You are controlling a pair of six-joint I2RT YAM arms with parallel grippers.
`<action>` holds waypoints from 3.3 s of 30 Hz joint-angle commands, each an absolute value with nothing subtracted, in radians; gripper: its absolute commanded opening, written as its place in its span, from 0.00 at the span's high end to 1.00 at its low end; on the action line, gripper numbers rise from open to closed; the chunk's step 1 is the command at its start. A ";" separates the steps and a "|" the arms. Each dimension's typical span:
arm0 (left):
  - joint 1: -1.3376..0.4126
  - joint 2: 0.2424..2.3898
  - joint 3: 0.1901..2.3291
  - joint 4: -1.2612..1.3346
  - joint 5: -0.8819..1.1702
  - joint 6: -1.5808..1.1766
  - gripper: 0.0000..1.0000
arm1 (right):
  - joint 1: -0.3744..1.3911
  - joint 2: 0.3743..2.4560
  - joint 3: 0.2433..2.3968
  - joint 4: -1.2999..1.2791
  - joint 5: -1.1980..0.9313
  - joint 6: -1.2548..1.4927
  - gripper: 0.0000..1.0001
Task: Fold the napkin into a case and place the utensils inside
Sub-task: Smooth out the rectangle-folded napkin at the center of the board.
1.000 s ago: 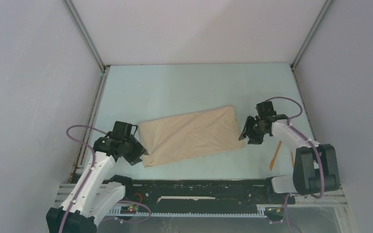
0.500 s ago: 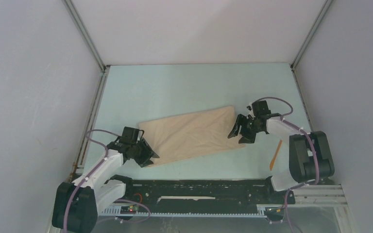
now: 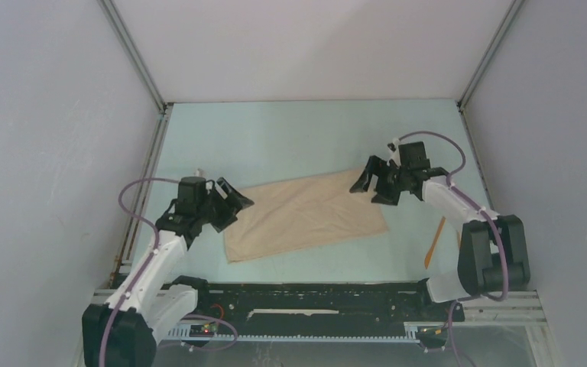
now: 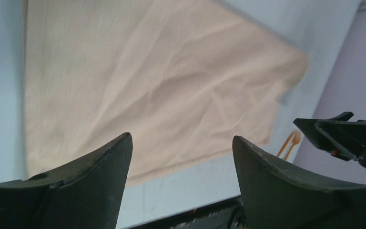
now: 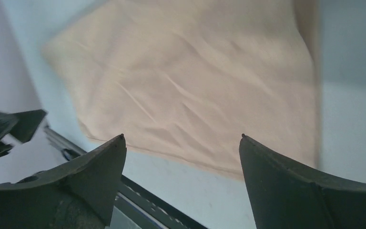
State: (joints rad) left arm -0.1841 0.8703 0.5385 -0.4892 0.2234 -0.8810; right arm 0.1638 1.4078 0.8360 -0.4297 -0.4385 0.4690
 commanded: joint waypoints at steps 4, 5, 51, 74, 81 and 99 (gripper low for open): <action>-0.094 1.200 0.652 -0.143 0.340 -0.903 0.19 | 0.171 1.709 1.117 -0.188 -0.666 0.572 0.05; -0.090 1.252 0.672 -0.120 0.352 -0.901 0.19 | 0.170 1.747 1.145 -0.177 -0.674 0.580 0.05; 0.016 1.603 0.989 -0.360 0.324 -0.749 0.17 | 0.096 1.867 1.381 -0.460 -0.360 0.411 0.03; 0.065 1.790 1.039 -0.502 0.218 -0.825 0.16 | 0.065 2.081 1.465 -0.385 -0.466 0.513 0.04; -0.006 1.626 1.076 -0.507 0.228 -0.727 0.15 | 0.123 1.808 1.414 -0.535 -0.390 0.421 0.03; -0.056 1.591 0.926 -0.505 0.169 -0.628 0.14 | 0.067 1.687 0.977 -0.392 -0.267 0.407 0.03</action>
